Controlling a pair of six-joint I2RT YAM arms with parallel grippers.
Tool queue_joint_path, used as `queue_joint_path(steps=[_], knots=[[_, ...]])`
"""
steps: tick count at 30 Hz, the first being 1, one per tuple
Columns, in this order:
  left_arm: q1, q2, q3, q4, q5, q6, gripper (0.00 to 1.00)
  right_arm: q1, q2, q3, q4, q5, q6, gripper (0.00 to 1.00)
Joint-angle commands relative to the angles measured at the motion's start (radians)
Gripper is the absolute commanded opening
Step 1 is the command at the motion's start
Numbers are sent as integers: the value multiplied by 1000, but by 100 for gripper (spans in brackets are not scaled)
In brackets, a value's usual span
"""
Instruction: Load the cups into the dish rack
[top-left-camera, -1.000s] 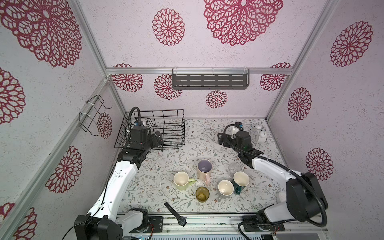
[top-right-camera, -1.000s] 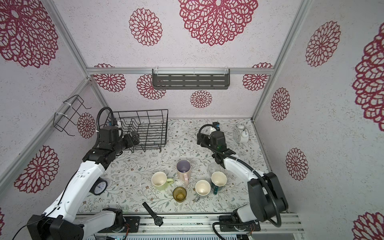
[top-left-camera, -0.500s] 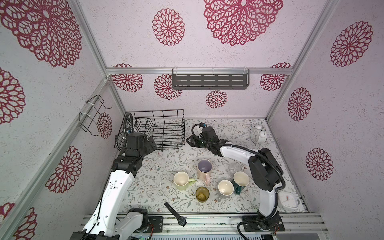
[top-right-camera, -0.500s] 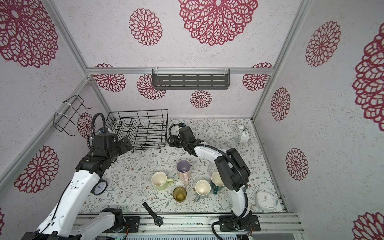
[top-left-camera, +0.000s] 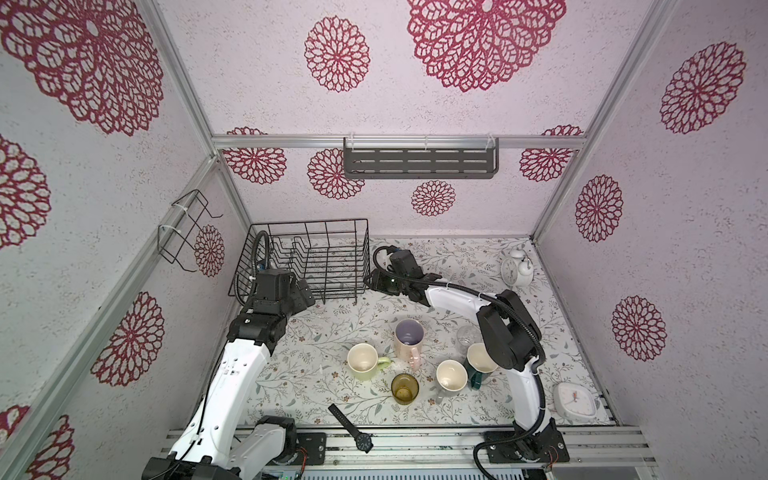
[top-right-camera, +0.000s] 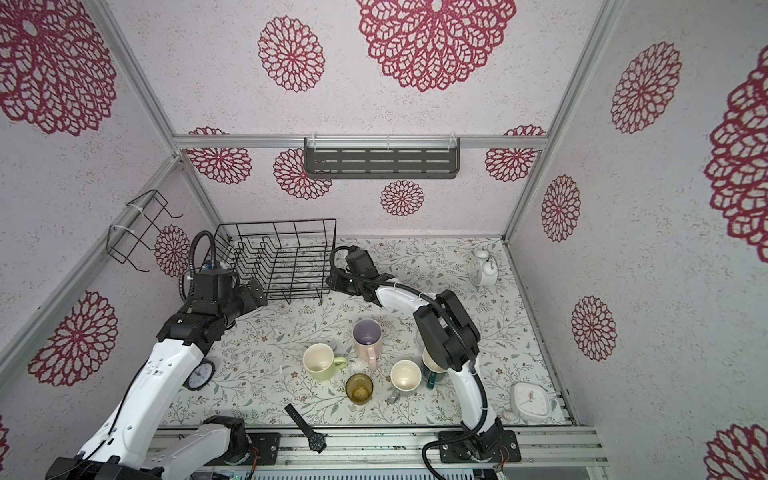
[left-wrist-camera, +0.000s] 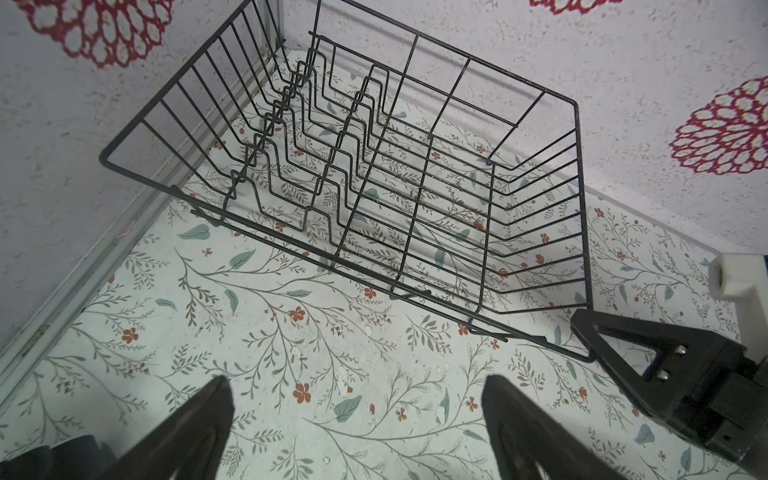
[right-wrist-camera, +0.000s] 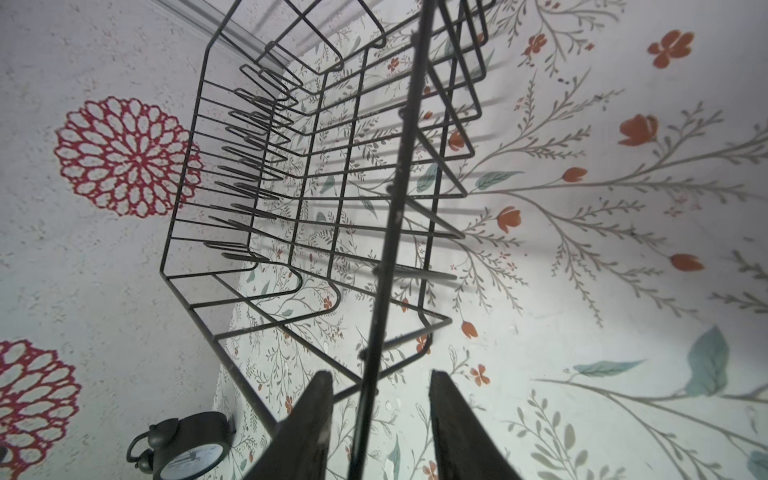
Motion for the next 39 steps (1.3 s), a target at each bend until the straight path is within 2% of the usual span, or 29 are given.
queue_joint_path(steps=[1, 9, 13, 16, 22, 28, 34, 39], knots=[[9, 25, 1, 59, 6, 26, 97, 6, 22, 79, -63, 38, 24, 32], [45, 97, 43, 58, 45, 46, 97, 13, 58, 169, -190, 131, 23, 25], [48, 104, 77, 26, 48, 57, 97, 21, 34, 182, -244, 208, 6, 3], [53, 101, 83, 33, 48, 86, 97, 37, 10, 180, -277, 287, -8, 0], [69, 84, 99, 24, 43, 93, 97, 70, -78, 93, -288, 468, 11, 0], [70, 80, 89, 30, 73, 66, 97, 70, -187, -24, -256, 593, 8, 0], [71, 78, 79, 27, 94, 39, 97, 40, -281, -92, -275, 608, -37, 0], [71, 62, 64, 39, 134, 36, 97, -35, -376, -160, -318, 533, -110, 0]])
